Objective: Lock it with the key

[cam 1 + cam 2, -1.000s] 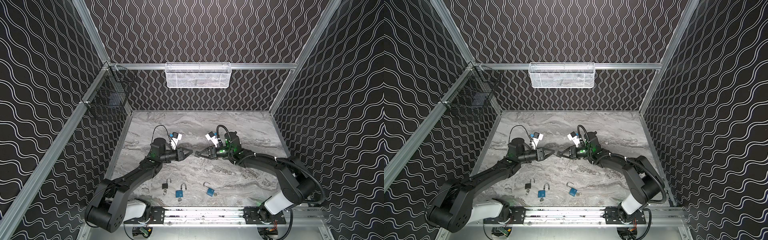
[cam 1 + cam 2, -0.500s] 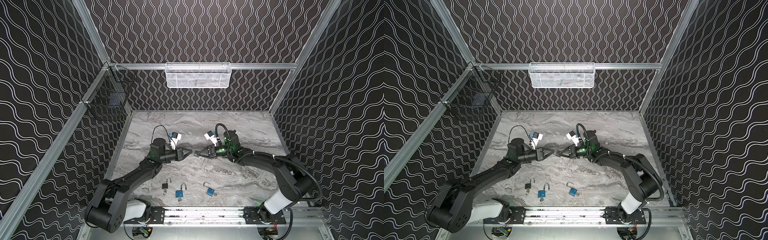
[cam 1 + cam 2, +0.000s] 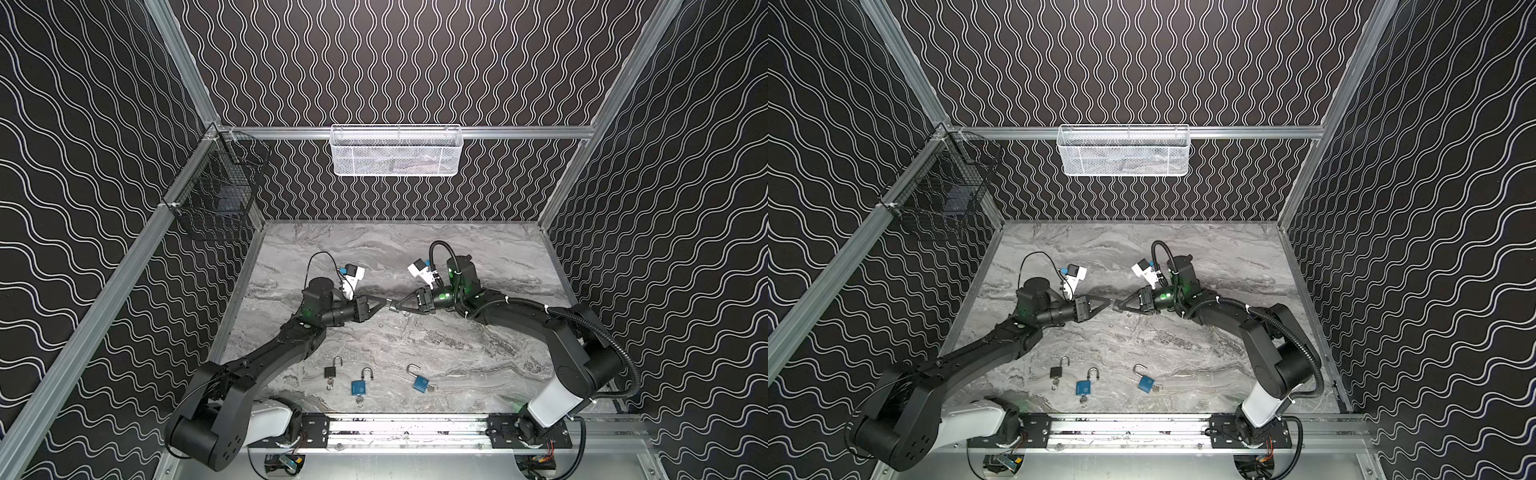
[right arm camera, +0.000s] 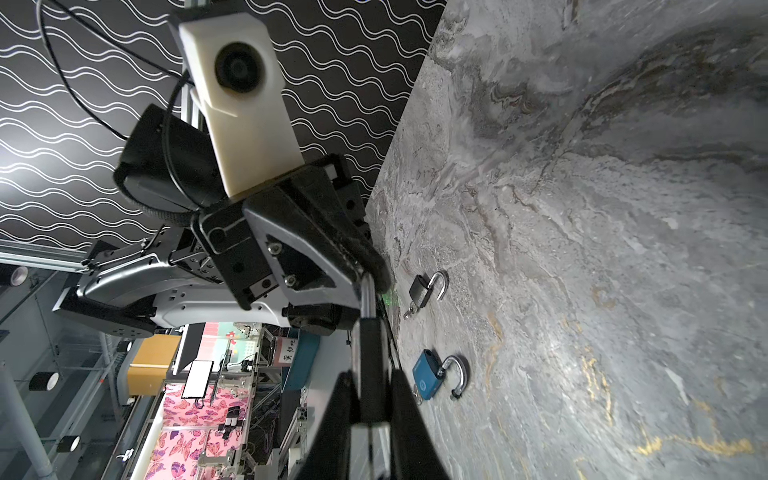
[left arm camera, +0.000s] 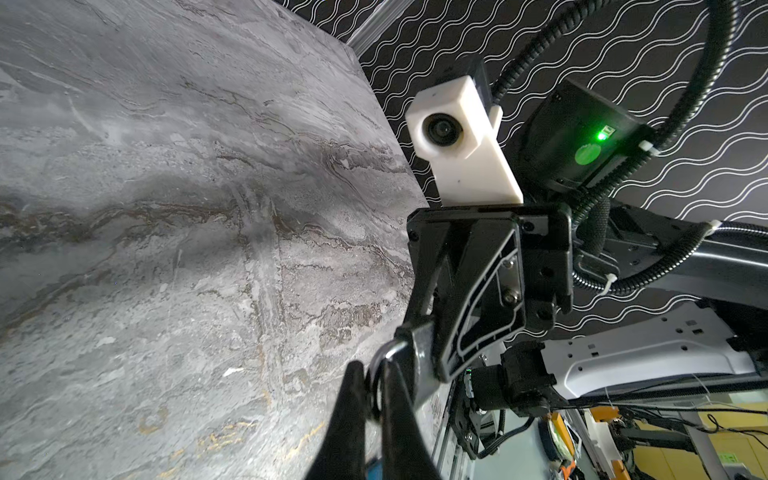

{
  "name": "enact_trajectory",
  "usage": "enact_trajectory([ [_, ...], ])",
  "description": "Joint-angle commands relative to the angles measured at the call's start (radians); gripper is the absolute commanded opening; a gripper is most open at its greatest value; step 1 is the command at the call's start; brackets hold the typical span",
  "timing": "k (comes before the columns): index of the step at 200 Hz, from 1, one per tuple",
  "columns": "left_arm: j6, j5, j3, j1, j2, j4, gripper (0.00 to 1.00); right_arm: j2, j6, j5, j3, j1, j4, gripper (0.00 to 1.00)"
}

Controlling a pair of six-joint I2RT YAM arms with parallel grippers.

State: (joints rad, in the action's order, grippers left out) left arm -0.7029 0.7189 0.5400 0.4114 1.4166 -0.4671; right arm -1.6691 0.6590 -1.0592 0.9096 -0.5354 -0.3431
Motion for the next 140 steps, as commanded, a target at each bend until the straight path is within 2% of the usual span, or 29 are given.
enact_trajectory([
  [1, -0.009, 0.152, 0.022, 0.039, 0.007, -0.106, 0.02, -0.004, -0.019, 0.053, 0.015, 0.005, -0.031, 0.0],
  [46, -0.028, 0.157, 0.026, 0.058, 0.032, -0.142, 0.0, -0.001, -0.026, 0.037, 0.009, 0.026, -0.032, 0.0],
  [86, 0.005, 0.118, 0.047, 0.057, 0.027, -0.071, 0.02, 0.005, -0.044, 0.026, 0.002, 0.035, -0.012, 0.0],
  [103, 0.005, 0.104, 0.058, 0.056, 0.032, -0.054, 0.08, 0.007, -0.048, 0.019, -0.001, 0.035, -0.015, 0.0],
  [140, 0.021, 0.061, 0.072, 0.047, 0.039, -0.009, 0.31, 0.011, -0.05, 0.008, -0.016, 0.035, -0.023, 0.0],
])
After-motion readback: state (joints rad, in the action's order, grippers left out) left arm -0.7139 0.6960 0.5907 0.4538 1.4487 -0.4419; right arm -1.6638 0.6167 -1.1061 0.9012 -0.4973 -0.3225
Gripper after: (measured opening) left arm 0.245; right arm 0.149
